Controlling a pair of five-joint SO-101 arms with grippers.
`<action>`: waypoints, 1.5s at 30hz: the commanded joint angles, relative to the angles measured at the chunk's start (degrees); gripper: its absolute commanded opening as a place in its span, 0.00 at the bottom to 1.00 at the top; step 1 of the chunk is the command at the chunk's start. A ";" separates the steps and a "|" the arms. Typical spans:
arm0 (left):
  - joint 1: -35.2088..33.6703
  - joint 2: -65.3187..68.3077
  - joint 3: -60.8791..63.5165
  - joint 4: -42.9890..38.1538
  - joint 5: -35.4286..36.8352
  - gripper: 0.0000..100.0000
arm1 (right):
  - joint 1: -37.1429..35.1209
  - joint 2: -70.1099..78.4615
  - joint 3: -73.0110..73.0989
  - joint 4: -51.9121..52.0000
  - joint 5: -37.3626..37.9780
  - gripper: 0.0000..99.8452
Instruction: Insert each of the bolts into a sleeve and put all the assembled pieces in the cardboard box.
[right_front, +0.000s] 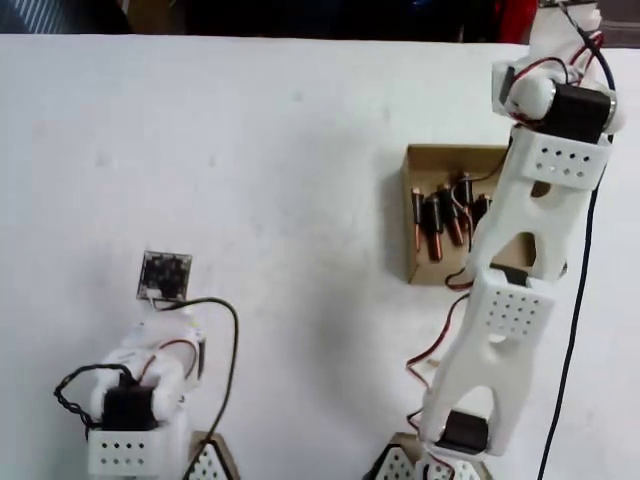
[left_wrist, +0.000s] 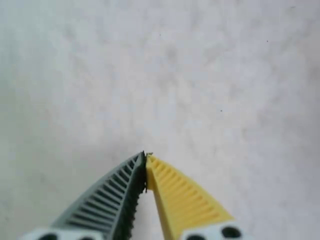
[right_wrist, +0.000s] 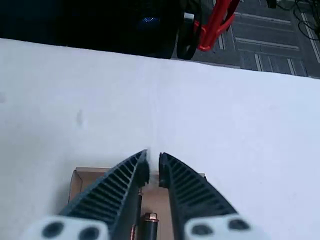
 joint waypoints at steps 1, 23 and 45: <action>-0.22 -0.57 -0.18 0.53 -0.26 0.02 | -2.86 -9.10 -1.23 2.59 0.35 0.02; -0.22 -0.57 -0.18 0.53 -0.26 0.02 | -8.75 -39.87 -1.05 2.77 0.35 0.02; -0.22 -0.57 -0.18 0.53 -0.26 0.02 | -8.66 -58.86 -0.88 2.77 0.35 0.02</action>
